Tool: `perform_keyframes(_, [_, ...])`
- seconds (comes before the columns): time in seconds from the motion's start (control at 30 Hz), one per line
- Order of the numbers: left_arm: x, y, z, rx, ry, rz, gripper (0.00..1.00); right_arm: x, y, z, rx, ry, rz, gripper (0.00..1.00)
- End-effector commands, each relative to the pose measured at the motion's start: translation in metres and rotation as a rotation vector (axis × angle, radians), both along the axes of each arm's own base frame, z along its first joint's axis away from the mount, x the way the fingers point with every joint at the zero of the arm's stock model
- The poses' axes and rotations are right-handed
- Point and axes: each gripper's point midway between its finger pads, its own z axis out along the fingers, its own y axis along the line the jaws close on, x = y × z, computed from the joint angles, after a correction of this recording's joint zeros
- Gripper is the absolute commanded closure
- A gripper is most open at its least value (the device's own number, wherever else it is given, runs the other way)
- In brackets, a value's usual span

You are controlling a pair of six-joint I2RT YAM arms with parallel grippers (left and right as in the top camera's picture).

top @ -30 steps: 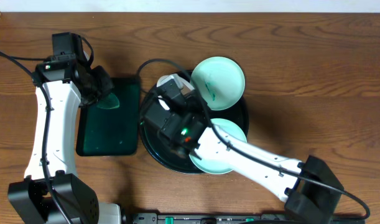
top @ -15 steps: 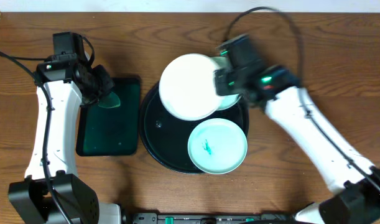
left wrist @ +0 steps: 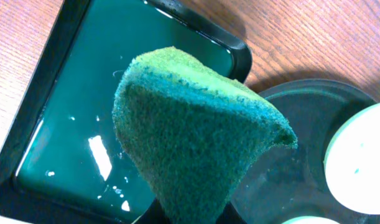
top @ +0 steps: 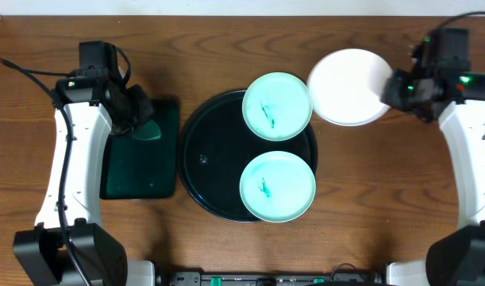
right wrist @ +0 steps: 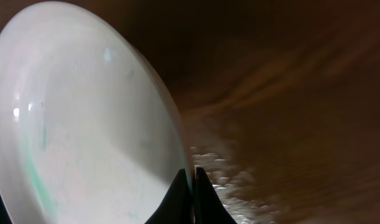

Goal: Clean dirty plates on tray and stack at the side
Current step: 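Lift white plate with right gripper and carry it right of tray, then release white plate on table and move right gripper back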

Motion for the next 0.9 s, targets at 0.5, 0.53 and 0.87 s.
perform_keyframes(0.5, [0.020,0.001,0.008,-0.003,-0.083,0.039,0.93,-0.017,-0.038,-0.140,-0.043,0.017,-0.007,0.99])
perform_keyframes(0.53, [0.022,0.001,0.009,-0.002,-0.094,0.039,0.93,-0.018,-0.038,-0.144,-0.045,0.013,-0.008,0.99])
perform_keyframes(0.87, [0.031,0.002,0.011,0.000,-0.123,0.039,0.93,-0.021,-0.033,-0.140,-0.044,0.035,0.040,0.59])
